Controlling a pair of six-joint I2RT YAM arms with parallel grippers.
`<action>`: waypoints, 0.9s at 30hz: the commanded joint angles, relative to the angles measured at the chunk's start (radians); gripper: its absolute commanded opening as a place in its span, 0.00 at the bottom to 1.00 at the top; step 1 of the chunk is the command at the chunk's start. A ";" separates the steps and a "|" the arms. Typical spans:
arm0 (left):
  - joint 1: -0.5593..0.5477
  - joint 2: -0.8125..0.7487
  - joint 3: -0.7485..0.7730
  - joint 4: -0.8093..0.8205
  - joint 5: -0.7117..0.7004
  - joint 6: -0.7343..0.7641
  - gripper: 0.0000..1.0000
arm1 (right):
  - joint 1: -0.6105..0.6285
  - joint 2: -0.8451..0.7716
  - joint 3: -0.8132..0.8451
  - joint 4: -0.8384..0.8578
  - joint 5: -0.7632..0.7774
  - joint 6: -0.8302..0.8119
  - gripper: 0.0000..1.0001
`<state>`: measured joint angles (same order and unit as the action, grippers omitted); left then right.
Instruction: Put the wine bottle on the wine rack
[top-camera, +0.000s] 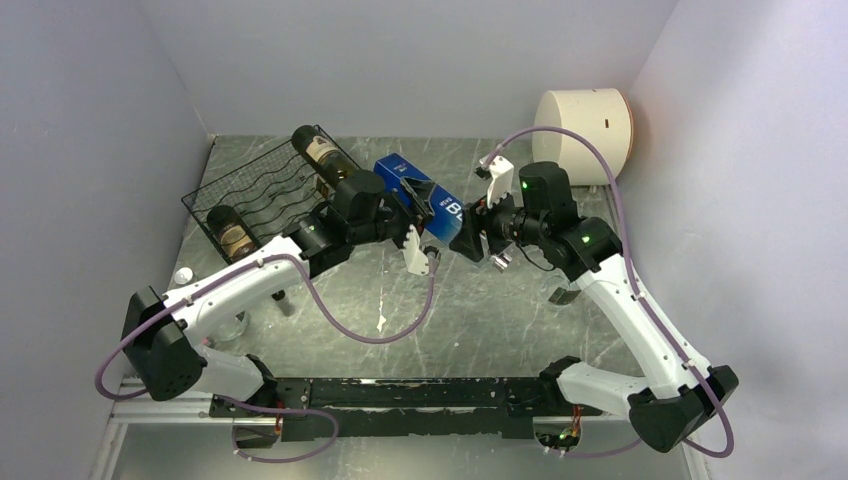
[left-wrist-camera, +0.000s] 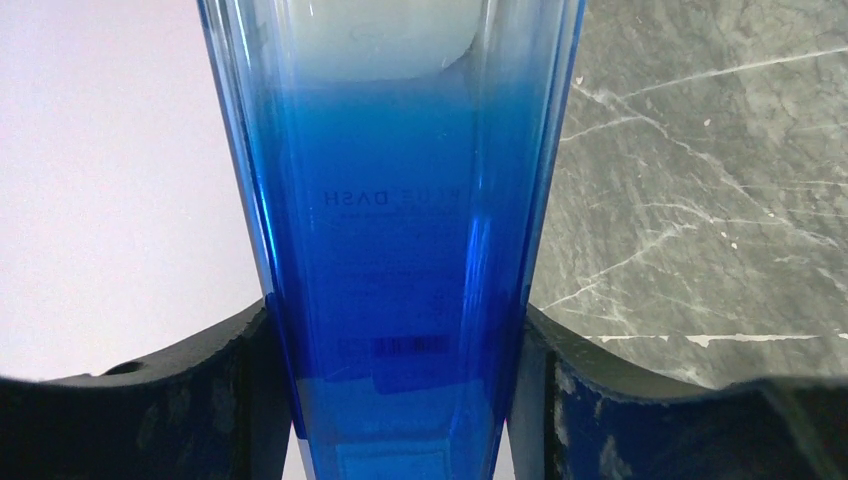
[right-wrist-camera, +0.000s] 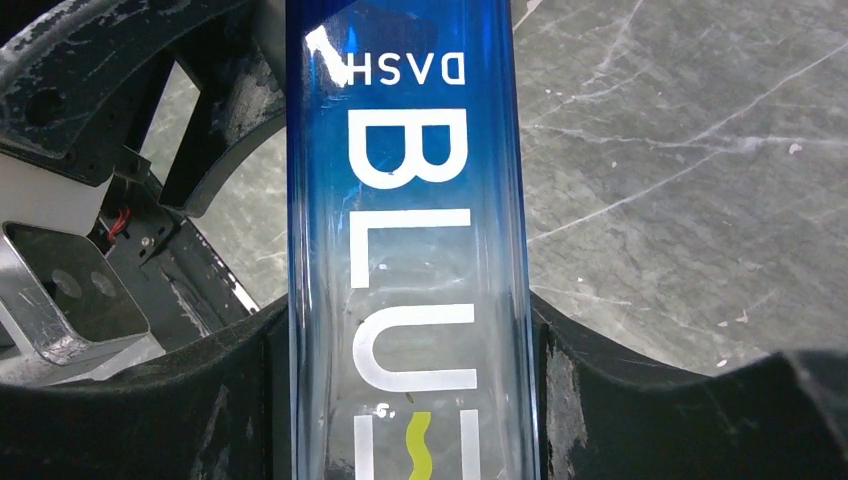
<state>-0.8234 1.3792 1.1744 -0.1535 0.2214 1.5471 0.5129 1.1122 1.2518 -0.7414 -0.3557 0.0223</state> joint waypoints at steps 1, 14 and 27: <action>0.023 -0.026 0.123 0.158 0.042 -0.089 0.07 | 0.004 -0.017 -0.014 0.028 0.029 0.032 0.68; 0.058 -0.007 0.178 0.103 0.066 -0.191 0.07 | 0.005 -0.018 -0.007 0.099 0.086 0.096 0.05; 0.060 -0.056 0.023 0.263 -0.010 -0.302 1.00 | 0.005 -0.044 0.041 0.220 0.176 0.159 0.00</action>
<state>-0.7689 1.3937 1.2160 -0.0807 0.2390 1.3319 0.5232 1.0966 1.2491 -0.6361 -0.2703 0.1631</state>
